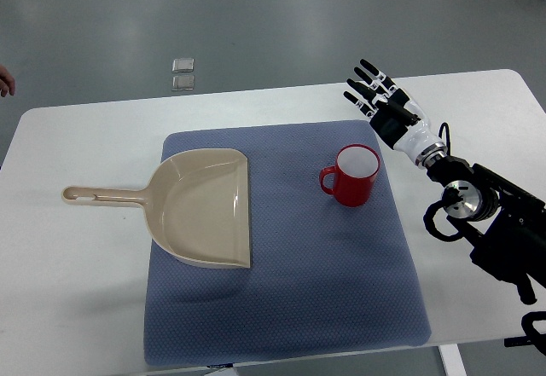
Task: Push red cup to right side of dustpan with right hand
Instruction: 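Rotate the right hand palm-down and lower it beside the red mug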
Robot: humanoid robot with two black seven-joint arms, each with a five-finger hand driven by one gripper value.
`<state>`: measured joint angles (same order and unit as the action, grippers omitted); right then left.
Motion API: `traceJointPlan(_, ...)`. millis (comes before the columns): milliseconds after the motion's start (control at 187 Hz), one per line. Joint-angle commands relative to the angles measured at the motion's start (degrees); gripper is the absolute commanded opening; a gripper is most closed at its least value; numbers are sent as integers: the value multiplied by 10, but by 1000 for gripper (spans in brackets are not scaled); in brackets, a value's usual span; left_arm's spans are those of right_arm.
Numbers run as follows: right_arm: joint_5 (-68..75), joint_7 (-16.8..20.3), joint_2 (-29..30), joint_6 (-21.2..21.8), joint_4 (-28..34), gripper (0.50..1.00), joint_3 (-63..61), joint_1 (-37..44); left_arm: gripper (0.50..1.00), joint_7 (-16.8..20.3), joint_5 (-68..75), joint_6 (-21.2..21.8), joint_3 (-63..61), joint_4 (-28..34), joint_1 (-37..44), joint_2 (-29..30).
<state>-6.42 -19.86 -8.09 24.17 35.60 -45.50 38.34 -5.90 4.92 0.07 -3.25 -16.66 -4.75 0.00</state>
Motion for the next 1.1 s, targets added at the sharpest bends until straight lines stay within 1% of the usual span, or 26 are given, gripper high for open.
traceJointPlan(0,0,0,0,0,0,934,1,2,1000,0,0,0,0,0,0,0)
traceJointPlan(139,0,0,0,2,0,934,1,5,1000,0,0,0,0,-1,0,0)
traceJointPlan(257,-3,1,-4,21,0,934,3,8,1000,0,0,0,1,0,0,0)
traceJointPlan(289,-9,2,-11,33,2,934,3,8,1000,0,0,0,0,0,0,0)
traceJointPlan(418,-67,2,-61,108,9,934,4,4,1000,0,0,0,0,0,0,0)
traceJointPlan(509,-136,0,-101,108,11,934,4,1,1000,0,0,0,0,0,0,0)
traceJointPlan(595,-223,-4,-146,108,30,934,4,-5,1000,0,0,0,0,-2,0,0)
traceJointPlan(638,-265,-16,-170,108,41,934,3,-7,1000,0,0,0,-1,-2,0,0)
traceJointPlan(686,-312,-39,-195,108,59,934,3,-16,1000,0,0,-1,-1,-2,0,0)
traceJointPlan(820,-376,-79,-228,108,85,934,2,-28,1000,0,1,-1,-1,-3,-1,0)
traceJointPlan(996,-389,-120,-220,108,86,934,2,-56,1000,0,1,-1,-1,-3,0,0)
traceJointPlan(1066,-398,-149,-214,108,86,934,2,-71,1000,0,1,0,-1,-2,0,0)
traceJointPlan(1093,-402,-151,-208,108,86,934,3,-76,1000,0,1,-1,-1,-3,-1,0)
